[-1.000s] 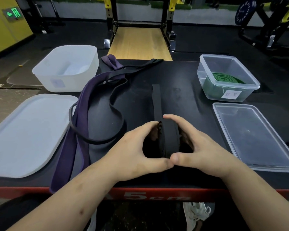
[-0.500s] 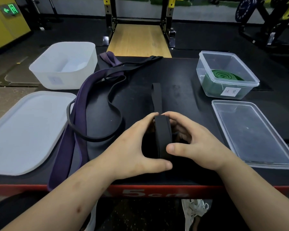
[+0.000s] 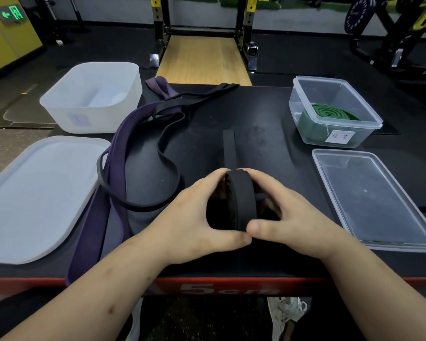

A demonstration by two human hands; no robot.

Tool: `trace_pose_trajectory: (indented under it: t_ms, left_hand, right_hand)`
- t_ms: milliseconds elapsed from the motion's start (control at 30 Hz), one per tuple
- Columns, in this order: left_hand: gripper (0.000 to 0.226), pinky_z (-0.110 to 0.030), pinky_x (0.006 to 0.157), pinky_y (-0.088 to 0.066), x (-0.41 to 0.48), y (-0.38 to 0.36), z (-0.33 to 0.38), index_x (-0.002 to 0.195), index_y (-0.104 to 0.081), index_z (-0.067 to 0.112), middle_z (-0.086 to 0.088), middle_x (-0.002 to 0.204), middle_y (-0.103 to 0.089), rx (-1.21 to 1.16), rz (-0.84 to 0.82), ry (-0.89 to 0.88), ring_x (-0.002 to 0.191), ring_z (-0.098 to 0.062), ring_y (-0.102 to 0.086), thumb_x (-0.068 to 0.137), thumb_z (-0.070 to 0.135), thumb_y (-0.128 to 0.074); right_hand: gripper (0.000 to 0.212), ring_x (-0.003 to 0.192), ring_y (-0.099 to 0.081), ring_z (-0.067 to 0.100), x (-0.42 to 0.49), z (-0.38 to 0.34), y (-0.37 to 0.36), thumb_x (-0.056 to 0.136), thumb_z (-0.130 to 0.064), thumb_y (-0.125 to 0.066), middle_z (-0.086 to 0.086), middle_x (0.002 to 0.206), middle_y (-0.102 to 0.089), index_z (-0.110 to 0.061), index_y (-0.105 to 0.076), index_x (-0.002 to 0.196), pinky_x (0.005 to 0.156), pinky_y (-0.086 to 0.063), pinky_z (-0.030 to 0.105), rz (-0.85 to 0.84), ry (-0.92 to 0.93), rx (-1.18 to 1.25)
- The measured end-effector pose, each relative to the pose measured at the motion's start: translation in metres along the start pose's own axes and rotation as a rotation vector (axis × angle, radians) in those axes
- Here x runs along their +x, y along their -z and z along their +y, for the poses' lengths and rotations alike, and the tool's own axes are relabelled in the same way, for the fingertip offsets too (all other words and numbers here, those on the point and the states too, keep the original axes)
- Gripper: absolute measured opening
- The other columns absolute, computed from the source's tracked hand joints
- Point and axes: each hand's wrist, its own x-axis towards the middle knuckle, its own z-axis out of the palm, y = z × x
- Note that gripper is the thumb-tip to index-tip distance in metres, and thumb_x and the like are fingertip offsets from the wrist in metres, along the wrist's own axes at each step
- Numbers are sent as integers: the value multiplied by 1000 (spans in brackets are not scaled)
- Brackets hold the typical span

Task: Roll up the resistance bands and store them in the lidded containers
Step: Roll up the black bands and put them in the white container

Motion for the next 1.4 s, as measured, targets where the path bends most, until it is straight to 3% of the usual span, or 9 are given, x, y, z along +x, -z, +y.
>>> trace_pose_trajectory:
  t_ms: [133, 233, 433, 567, 733, 933, 1167, 1333, 1400]
  left_hand:
    - [79, -34, 108, -46, -1, -1, -2, 143, -46, 44, 23, 136, -60, -42, -10, -11, 129, -1, -55, 77, 35, -87]
    - [103, -32, 112, -42, -3, -1, -2, 150, -31, 52, 26, 144, -50, 2, -29, 27, 137, 3, -45, 65, 47, -89]
    - [75, -37, 107, -47, -1, 1, 2, 142, -49, 43, 19, 132, -64, -51, -24, -13, 126, -5, -59, 78, 32, -88]
    - [85, -36, 109, -44, -3, -2, -1, 148, -41, 45, 21, 136, -61, -41, -64, -7, 130, -3, -55, 77, 36, -88]
    - [94, -32, 107, -46, 1, -2, -2, 144, -39, 55, 25, 140, -52, 31, -70, 13, 131, 1, -50, 65, 47, -89]
    - [80, -35, 104, -49, 4, -2, 0, 139, -47, 51, 20, 134, -61, -7, -64, 5, 126, -3, -58, 69, 50, -87]
    - [98, -32, 109, -44, 1, -2, -2, 145, -36, 57, 27, 141, -51, 6, -54, 16, 133, 3, -48, 64, 49, -90]
    - [85, -31, 106, -45, 6, 0, 2, 139, -45, 57, 26, 135, -57, 21, -38, -13, 128, 4, -52, 67, 48, -89]
    - [81, -33, 107, -46, 8, -1, 0, 140, -45, 56, 24, 136, -57, 11, -47, -22, 129, 2, -53, 70, 49, -85]
  right_hand:
    - [81, 133, -57, 11, -1, -2, 1, 72, -46, -84, -13, 140, -60, -51, -46, 144, 112, -45, 37, 2, 14, 18]
    - [76, 124, -64, 18, 2, -1, -1, 72, -46, -83, -3, 131, -65, -42, -52, 141, 109, -50, 48, 67, -3, 43]
    - [98, 137, -54, 14, -1, -4, 3, 65, -68, -84, -7, 148, -53, -51, -39, 149, 113, -45, 46, -13, -41, -22]
    - [73, 129, -62, 16, -6, -9, 3, 75, -43, -81, -6, 139, -64, -47, -50, 141, 109, -47, 45, -7, 20, 4]
    - [63, 123, -65, 15, -6, -10, 3, 78, -44, -73, -5, 130, -69, -38, -56, 139, 103, -51, 34, 55, 26, 10]
    - [93, 139, -50, 8, -10, -9, 4, 66, -55, -83, -16, 148, -52, -58, -37, 146, 113, -44, 41, 6, -6, -75]
    - [66, 120, -66, 12, -4, -13, -1, 71, -51, -77, -8, 129, -68, -48, -56, 133, 103, -52, 45, 107, 2, -58]
    - [100, 141, -46, 6, -8, -7, 1, 62, -63, -85, -20, 147, -47, -56, -35, 149, 114, -43, 40, 31, -39, -99]
    - [97, 140, -49, 7, -9, -7, 2, 62, -57, -88, -19, 146, -50, -62, -37, 144, 113, -45, 37, 31, -12, -88]
